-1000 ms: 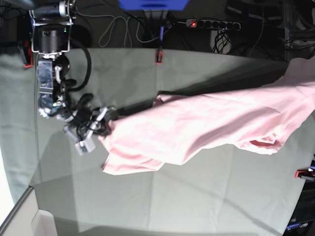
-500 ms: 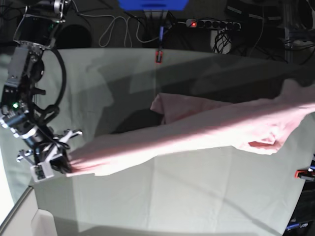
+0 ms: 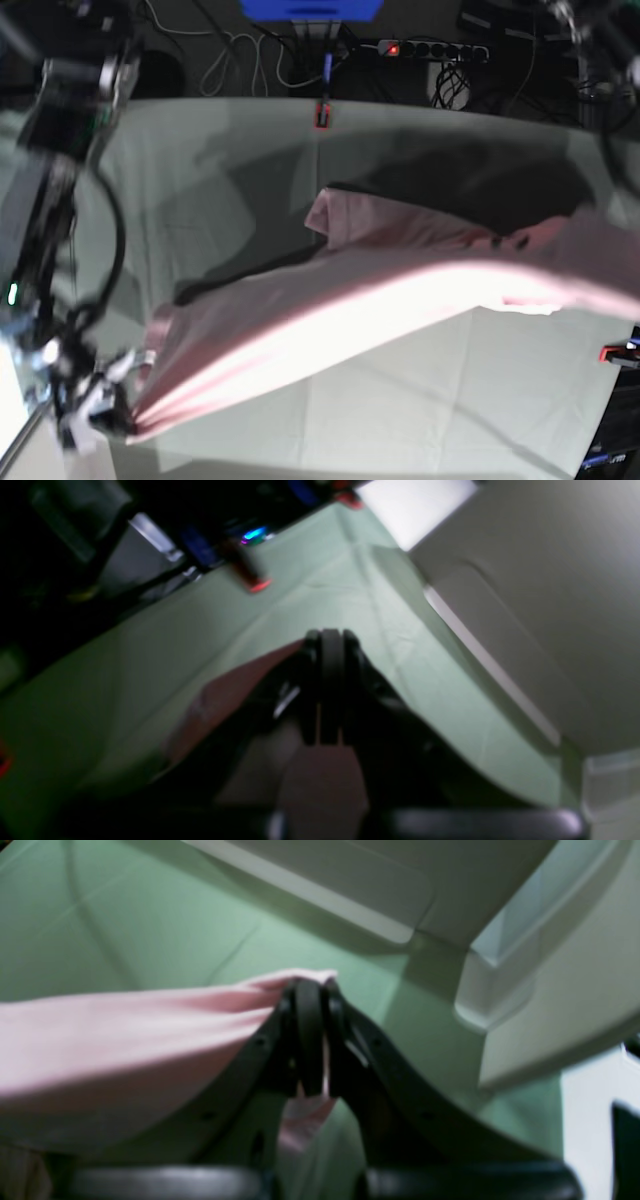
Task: Layout the t-shirt on the table in an organized manner, then fold the t-shirt properly
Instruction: 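Swing the held shirt up and lay it flat across the table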
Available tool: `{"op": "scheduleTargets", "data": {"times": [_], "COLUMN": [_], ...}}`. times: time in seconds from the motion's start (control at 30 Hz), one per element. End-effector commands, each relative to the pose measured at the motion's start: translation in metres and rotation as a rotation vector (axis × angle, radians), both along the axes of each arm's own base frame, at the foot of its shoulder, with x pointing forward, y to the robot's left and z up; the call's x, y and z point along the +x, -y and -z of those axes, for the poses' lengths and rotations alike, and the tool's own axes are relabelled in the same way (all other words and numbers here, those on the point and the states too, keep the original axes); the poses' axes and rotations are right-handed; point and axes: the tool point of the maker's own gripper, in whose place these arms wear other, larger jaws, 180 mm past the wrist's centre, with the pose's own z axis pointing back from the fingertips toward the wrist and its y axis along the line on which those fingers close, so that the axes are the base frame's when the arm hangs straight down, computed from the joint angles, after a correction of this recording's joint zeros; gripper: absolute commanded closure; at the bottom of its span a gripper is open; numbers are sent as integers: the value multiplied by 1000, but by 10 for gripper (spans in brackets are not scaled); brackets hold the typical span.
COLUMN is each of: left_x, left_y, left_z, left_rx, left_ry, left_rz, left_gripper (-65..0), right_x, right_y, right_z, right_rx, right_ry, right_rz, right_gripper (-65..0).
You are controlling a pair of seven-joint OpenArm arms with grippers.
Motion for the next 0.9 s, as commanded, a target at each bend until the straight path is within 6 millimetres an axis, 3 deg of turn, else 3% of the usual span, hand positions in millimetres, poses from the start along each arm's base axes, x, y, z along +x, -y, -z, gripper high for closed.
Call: {"op": "scheduleTargets", "data": {"times": [0.0,0.1,0.17,0.3,0.37,0.47,0.6,0.67,0.73,0.87], "left_x": [17,62,81,120,141,160,164,163,164,163], "left_y": [-4,5,8,12,19,33,43,45,45,46], "left_z": [-27,-54,-76,-153,-188,-239,-295,-303,-299,-248], "left_rx": [53,101,115,133,151,176,188,194,193,196], "left_ry": [54,81,99,196,237,298,390,404,395,304], "left_rz": [0,35,56,104,134,172,191,194,195,203], "left_gripper": [-2,-2,-2,-2,-2,-2,-2,-2,-2,-2], "right_x": [18,51,64,80,85,87,82,79,71,48], "right_y": [12,24,34,50,48,43,61,68,75,92], "right_z": [-40,-86,-118,-190,-219,-247,-269,-271,-273,-236], "right_rx": [2,14,13,-38,-87,-151,-204,-217,-249,-264], "right_ry": [91,132,169,252,286,324,355,353,349,293], "right_rz": [24,44,58,67,45,39,98,115,141,203], "right_gripper": [0,0,0,0,0,0,0,0,0,0]}}
